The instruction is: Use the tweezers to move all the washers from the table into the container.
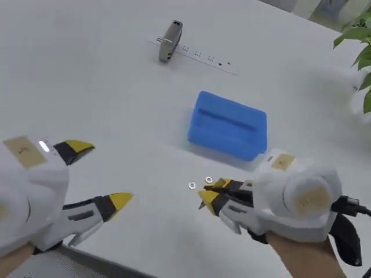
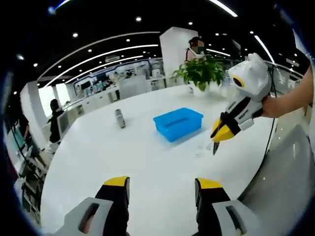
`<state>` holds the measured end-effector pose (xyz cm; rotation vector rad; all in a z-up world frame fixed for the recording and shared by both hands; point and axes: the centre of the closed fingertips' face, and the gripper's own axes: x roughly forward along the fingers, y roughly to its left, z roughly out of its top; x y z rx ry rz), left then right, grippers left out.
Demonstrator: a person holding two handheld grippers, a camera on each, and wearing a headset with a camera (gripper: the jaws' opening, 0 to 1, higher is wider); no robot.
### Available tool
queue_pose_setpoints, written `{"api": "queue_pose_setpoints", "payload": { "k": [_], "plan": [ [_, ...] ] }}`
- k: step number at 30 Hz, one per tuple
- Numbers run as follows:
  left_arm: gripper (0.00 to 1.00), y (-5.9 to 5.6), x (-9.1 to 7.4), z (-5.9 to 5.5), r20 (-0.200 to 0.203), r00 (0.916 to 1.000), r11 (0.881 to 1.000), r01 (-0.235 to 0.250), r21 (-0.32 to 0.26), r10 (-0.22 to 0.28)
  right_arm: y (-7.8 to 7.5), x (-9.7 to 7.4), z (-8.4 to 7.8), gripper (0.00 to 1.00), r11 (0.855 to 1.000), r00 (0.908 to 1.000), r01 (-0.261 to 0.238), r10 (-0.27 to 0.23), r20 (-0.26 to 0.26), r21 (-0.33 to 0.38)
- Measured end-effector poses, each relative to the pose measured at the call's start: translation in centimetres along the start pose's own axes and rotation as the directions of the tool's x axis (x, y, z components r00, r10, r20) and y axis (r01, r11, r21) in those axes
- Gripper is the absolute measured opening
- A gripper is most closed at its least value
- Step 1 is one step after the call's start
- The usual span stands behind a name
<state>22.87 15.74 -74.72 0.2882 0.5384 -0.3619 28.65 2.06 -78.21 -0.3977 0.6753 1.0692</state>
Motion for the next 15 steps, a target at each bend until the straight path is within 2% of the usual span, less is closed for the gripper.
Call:
{"api": "queue_pose_setpoints", "payload": {
  "k": [2,4,6,9,11,15],
  "plan": [
    [0.58,0.2,0.0,0.4,0.021,0.9994,0.999,-0.026,-0.041,0.027,-0.9,0.2,0.4,0.02,0.999,0.9996,0.012,-0.014,0.025,0.047],
    [0.67,0.3,0.1,0.6,0.042,0.9977,0.994,-0.049,-0.096,0.054,-1.5,0.5,0.4,0.02,0.998,0.9993,0.019,-0.021,0.03,0.06],
    [0.74,0.5,0.2,0.6,0.05,0.9962,0.991,-0.066,-0.113,0.072,-2.2,1.0,0.6,0.03,0.996,0.9984,0.035,-0.039,0.041,0.085],
    [0.83,1.1,0.6,0.5,0.059,0.9922,0.988,-0.103,-0.117,0.11,-2.6,1.9,0.7,0.03,0.993,0.9978,0.041,-0.046,0.047,0.107],
    [0.85,1.5,0.7,0.4,0.069,0.9891,0.985,-0.121,-0.125,0.13,-2.8,2.4,0.7,0.03,0.994,0.9974,0.053,-0.057,0.044,0.101],
    [0.87,2.3,0.7,-0.3,0.043,0.9859,0.98,-0.156,-0.124,0.162,-3.1,3.0,0.6,0.03,0.992,0.9965,0.063,-0.069,0.048,0.111]
  ]
}}
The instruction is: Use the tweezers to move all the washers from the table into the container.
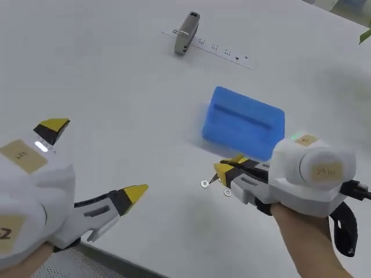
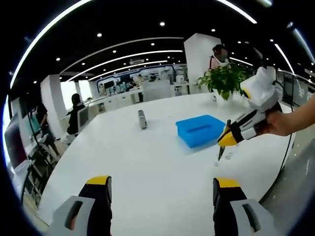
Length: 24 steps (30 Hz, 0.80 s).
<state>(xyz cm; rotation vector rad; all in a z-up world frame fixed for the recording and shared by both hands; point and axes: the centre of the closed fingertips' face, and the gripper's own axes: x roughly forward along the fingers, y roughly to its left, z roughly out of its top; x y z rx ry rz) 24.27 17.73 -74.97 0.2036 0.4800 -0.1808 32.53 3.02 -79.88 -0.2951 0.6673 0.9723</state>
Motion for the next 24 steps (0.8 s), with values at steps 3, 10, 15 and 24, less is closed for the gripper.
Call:
{"api": "queue_pose_setpoints", "payload": {
  "k": [3,10,15,24],
  "plan": [
    [0.85,0.5,0.0,-0.2,-0.005,0.9995,0.999,-0.031,0.022,0.031,0.2,0.3,-0.1,0.03,1.0,1.0,-0.006,0.006,0.001,0.022],
    [0.83,0.4,0.1,-0.7,-0.03,0.9988,0.997,-0.037,0.064,0.039,-0.1,0.8,-0.7,0.03,1.0,1.0,0.009,-0.009,-0.003,0.016],
    [0.83,0.6,0.2,-1.2,-0.057,0.997,0.995,-0.047,0.089,0.053,-0.1,0.7,-0.8,0.03,1.0,0.9997,0.023,-0.023,0.002,-0.006],
    [0.85,0.8,-0.1,-0.6,-0.028,0.9979,0.995,-0.055,0.079,0.058,0.0,0.4,-0.8,0.01,1.0,0.9993,0.023,-0.023,-0.029,-0.014]
  ]
}}
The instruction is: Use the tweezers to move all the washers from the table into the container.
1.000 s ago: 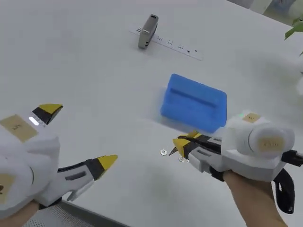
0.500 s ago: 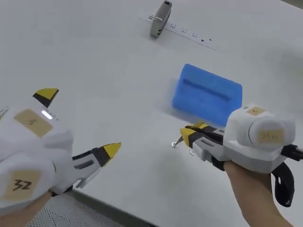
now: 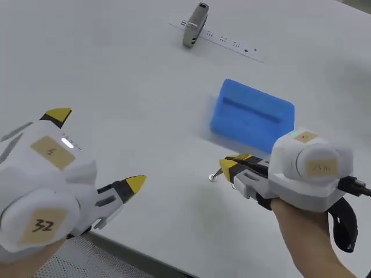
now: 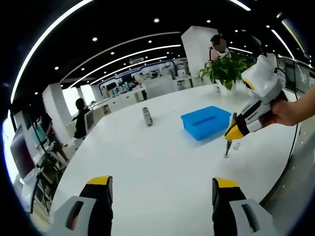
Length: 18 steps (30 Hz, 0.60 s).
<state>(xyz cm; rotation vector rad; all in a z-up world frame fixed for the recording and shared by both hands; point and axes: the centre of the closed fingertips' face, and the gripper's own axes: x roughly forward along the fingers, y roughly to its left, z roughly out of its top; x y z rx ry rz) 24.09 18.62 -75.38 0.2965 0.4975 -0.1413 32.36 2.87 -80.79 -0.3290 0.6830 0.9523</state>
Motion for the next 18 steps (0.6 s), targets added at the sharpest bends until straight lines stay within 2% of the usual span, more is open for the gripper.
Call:
{"api": "queue_pose_setpoints", "payload": {
  "k": [5,7,8,13,18],
  "plan": [
    [0.87,-0.1,-0.1,0.2,0.01,0.9999,1.0,0.013,-0.022,-0.013,0.0,-1.1,1.4,0.01,1.0,0.9999,0.005,-0.005,0.009,0.011],
    [0.91,-0.7,-0.2,0.9,0.053,0.9977,0.998,0.045,-0.042,-0.042,-0.2,-1.8,2.5,0.01,1.0,0.9995,0.007,-0.007,0.032,0.007],
    [0.92,-0.8,-0.2,1.1,0.061,0.9969,0.997,0.054,-0.048,-0.051,-0.4,-2.1,3.1,0.01,1.0,0.9991,0.009,-0.01,0.041,0.008],
    [0.96,-1.4,-0.2,1.3,0.072,0.9942,0.995,0.083,-0.053,-0.079,-2.0,-3.4,6.0,0.01,0.999,0.995,0.041,-0.04,0.092,-0.012],
    [0.97,-2.2,-0.1,1.5,0.081,0.9901,0.991,0.119,-0.059,-0.114,-3.6,-4.0,7.7,0.01,0.997,0.9877,0.081,-0.081,0.134,0.001]
  ]
}}
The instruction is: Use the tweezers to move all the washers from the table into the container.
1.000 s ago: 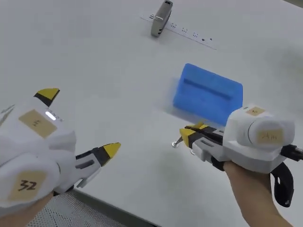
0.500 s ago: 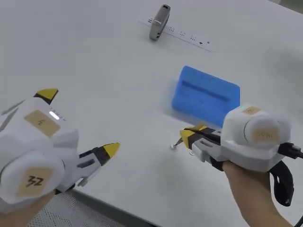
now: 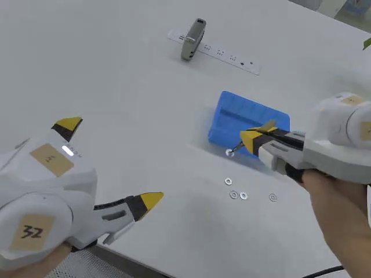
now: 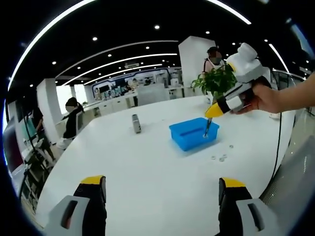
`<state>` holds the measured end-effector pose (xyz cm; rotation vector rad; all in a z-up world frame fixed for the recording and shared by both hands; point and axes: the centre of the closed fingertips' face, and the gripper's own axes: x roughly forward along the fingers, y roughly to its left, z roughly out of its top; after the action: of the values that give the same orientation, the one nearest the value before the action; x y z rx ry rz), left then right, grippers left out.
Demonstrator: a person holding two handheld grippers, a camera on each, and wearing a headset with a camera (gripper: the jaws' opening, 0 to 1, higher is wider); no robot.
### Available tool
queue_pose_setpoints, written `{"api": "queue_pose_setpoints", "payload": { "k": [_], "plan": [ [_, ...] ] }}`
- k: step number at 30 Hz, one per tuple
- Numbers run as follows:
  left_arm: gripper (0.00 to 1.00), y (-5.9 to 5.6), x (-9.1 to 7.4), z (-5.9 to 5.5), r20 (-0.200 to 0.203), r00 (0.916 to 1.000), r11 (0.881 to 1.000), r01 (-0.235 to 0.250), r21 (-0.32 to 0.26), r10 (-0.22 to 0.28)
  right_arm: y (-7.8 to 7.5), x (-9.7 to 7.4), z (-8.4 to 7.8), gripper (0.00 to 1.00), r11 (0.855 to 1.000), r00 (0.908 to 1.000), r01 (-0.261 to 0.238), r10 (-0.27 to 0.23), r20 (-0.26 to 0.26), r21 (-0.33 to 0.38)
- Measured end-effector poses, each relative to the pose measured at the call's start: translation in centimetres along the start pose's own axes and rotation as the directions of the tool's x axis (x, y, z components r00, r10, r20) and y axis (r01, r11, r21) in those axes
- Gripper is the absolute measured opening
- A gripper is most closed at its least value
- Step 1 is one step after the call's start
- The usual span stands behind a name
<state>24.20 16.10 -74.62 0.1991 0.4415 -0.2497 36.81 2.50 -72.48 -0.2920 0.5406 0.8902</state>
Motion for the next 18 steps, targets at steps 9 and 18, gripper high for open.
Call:
{"api": "queue_pose_setpoints", "payload": {
  "k": [9,18],
  "plan": [
    [0.99,-1.9,0.4,-0.3,-0.015,0.9958,0.995,0.089,-0.034,-0.09,-3.2,1.6,1.6,0.02,0.996,0.9968,0.053,-0.057,0.056,0.067],
    [0.94,-3.1,0.6,-1.1,-0.059,0.9888,0.99,0.136,-0.027,-0.137,-5.0,5.4,0.9,0.02,0.99,0.9942,0.072,-0.081,0.071,0.12]
  ]
}}
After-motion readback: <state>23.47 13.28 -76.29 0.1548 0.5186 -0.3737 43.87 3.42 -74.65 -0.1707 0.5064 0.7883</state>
